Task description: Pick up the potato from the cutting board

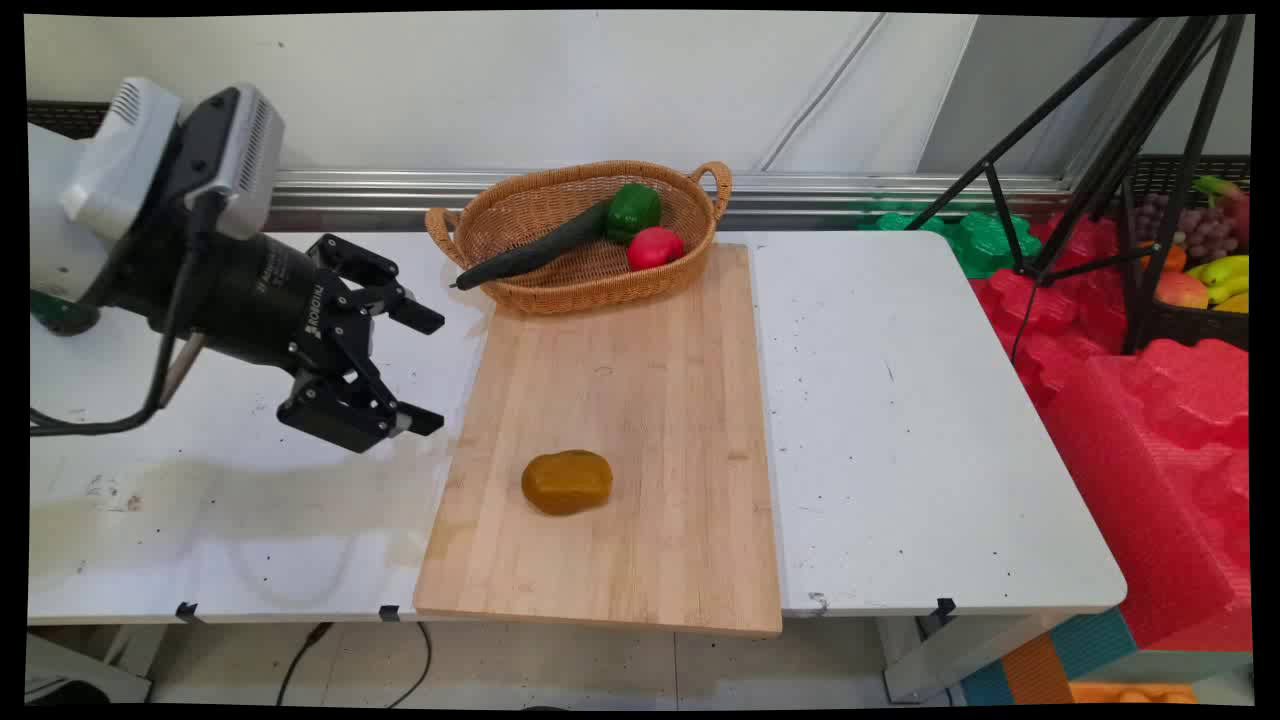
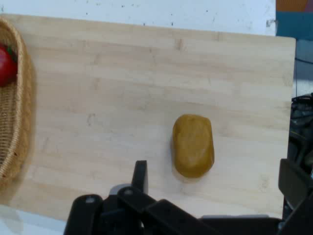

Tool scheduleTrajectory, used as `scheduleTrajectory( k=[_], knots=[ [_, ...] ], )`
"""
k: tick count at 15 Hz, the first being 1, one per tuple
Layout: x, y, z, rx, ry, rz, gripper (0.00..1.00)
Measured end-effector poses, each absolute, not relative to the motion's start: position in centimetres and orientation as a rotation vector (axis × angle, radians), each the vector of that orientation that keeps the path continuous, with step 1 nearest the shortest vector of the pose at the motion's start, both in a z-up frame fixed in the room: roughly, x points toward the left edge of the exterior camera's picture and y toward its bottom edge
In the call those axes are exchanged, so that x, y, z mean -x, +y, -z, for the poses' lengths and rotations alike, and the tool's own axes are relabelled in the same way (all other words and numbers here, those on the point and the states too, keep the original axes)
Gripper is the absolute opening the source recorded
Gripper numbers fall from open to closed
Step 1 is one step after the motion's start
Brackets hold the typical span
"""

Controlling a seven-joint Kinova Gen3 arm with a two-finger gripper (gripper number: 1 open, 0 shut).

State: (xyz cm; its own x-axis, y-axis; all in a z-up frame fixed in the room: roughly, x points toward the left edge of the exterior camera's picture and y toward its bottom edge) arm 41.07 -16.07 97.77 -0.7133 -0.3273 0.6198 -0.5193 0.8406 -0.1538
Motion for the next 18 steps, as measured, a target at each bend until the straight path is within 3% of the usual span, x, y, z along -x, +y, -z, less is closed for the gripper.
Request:
scheduleTrajectory(
  k=[9, 18],
  knots=[
    [-35.6, -19.7, -94.8, -0.656, -2.547, -0.400, 1.00],
    [-29.9, -24.7, -88.4, -0.713, -2.663, -0.336, 1.00]
  ],
)
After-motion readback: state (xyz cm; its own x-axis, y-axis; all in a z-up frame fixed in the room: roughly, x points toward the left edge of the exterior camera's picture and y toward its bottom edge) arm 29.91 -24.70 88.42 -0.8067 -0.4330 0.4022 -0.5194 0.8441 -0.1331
